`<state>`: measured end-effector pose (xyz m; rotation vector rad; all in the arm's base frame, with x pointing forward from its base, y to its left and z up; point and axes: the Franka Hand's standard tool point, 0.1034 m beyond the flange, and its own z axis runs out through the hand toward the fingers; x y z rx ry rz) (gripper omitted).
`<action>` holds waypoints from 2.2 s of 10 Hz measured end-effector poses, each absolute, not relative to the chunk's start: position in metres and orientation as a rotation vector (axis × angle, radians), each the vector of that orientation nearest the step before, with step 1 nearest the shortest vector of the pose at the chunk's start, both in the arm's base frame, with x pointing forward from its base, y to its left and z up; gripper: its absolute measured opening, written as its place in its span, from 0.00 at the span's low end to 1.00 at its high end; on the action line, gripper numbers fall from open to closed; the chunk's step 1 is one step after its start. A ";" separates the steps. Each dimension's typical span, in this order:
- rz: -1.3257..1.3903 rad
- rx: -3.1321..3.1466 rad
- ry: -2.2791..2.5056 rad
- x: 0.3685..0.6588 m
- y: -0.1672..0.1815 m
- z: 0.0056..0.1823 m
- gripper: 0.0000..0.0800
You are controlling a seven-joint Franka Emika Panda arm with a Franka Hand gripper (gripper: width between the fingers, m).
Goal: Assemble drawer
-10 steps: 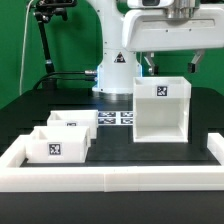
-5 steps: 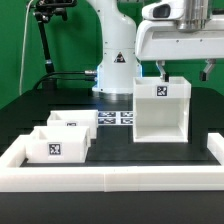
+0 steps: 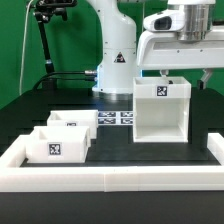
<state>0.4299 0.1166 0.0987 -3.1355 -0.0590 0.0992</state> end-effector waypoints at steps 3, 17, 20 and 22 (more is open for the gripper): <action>0.099 -3.135 -0.060 0.430 0.117 0.099 0.30; 0.033 -3.115 -0.096 0.506 0.096 0.100 0.05; -0.012 -3.109 -0.091 0.541 0.090 0.100 0.05; -0.010 -3.109 -0.081 0.539 0.092 0.100 0.05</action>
Offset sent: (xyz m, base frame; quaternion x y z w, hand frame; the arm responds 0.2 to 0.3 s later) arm 0.0000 0.0000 0.0000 0.0000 0.0000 0.0000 1.0000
